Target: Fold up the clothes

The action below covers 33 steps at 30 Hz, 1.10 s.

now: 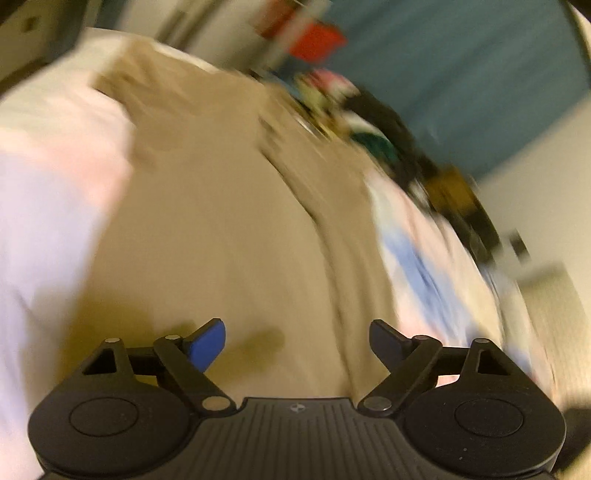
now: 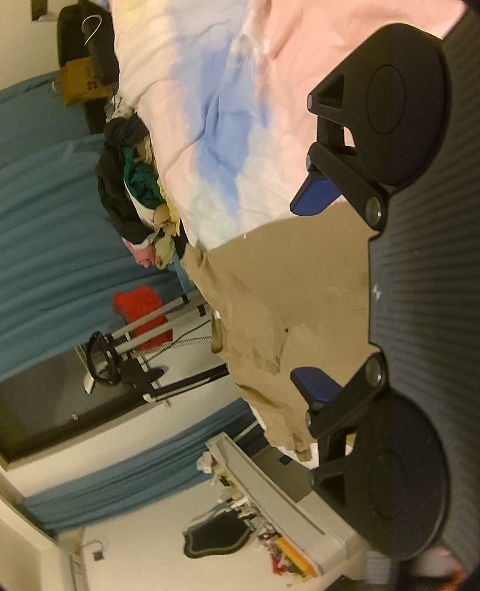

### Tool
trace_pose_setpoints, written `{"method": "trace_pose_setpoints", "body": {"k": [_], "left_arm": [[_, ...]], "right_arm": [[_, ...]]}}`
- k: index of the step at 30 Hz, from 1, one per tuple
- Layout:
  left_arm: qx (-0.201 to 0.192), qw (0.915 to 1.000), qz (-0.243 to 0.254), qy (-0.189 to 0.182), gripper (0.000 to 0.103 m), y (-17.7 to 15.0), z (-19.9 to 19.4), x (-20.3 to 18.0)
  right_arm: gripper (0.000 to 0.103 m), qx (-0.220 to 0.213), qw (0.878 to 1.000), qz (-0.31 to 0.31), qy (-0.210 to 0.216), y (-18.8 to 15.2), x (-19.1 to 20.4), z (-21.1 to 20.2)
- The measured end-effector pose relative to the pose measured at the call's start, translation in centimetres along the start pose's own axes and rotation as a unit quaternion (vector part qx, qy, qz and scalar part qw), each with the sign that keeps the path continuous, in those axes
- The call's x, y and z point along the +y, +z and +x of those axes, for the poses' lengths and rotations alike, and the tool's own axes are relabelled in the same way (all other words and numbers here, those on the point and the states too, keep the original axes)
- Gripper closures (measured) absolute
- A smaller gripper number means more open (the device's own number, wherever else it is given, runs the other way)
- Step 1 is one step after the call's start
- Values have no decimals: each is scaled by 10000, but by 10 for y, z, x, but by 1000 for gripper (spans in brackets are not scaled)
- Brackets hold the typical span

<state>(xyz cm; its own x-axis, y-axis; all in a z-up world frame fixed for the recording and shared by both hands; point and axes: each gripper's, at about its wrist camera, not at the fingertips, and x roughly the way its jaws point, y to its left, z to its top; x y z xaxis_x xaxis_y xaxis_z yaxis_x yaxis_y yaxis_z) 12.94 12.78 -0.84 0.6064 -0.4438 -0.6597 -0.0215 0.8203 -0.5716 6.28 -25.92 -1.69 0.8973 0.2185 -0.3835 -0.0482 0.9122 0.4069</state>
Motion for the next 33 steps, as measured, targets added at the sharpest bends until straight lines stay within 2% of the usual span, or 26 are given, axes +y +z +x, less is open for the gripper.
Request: {"method": "trace_pose_setpoints", "body": {"k": [2,4,6,9,11,13,19,21,23,24,25,26,28,30,33], "left_arm": [[-275,9983,-475,183,13,33,9,31],[-551,9925,-1076,164,13,61,23,66],[-930,9835,-1542,177,13,82,36,98],[-1516,9646,-2156,66,14,109,54,141],[-1848,9579,-2191,-140,14,122,61,154],[-2096,9564,-2022,-193,13,134,72,155],[-2471,9568,-1527,148,15,174,106,152],[-2568,9561,-1385,284,23,186,116,150],[-2664,9549,-1242,420,42,199,127,149],[-2712,9541,-1170,488,47,205,132,149],[-2733,9538,-1122,548,60,211,137,149],[-2690,9547,-1128,592,80,216,139,150],[-2600,9570,-1051,737,97,225,139,150],[-2526,9591,-895,914,100,233,137,145],[-2597,9576,-401,1178,100,239,119,113]], "right_arm": [[13,84,9999,-70,6,-3,5,9],[13,154,9998,-130,-21,-7,9,18],[13,195,9997,-162,-50,-9,10,26],[13,204,9997,-154,-65,-11,11,41],[13,167,9996,-187,-87,-12,12,51],[13,151,9995,-243,-157,-12,13,63],[13,317,9991,-92,-274,-15,4,102],[13,405,9987,72,-290,-17,0,112],[13,427,9985,135,-300,-18,-2,120],[13,418,9986,133,-311,-18,-2,123],[13,412,9986,139,-312,-18,-2,125],[13,409,9986,147,-312,-18,-2,128],[13,413,9986,203,-268,-17,-4,132],[13,410,9986,247,-226,-16,-4,133],[13,386,9987,284,-174,-14,-4,130]]}}
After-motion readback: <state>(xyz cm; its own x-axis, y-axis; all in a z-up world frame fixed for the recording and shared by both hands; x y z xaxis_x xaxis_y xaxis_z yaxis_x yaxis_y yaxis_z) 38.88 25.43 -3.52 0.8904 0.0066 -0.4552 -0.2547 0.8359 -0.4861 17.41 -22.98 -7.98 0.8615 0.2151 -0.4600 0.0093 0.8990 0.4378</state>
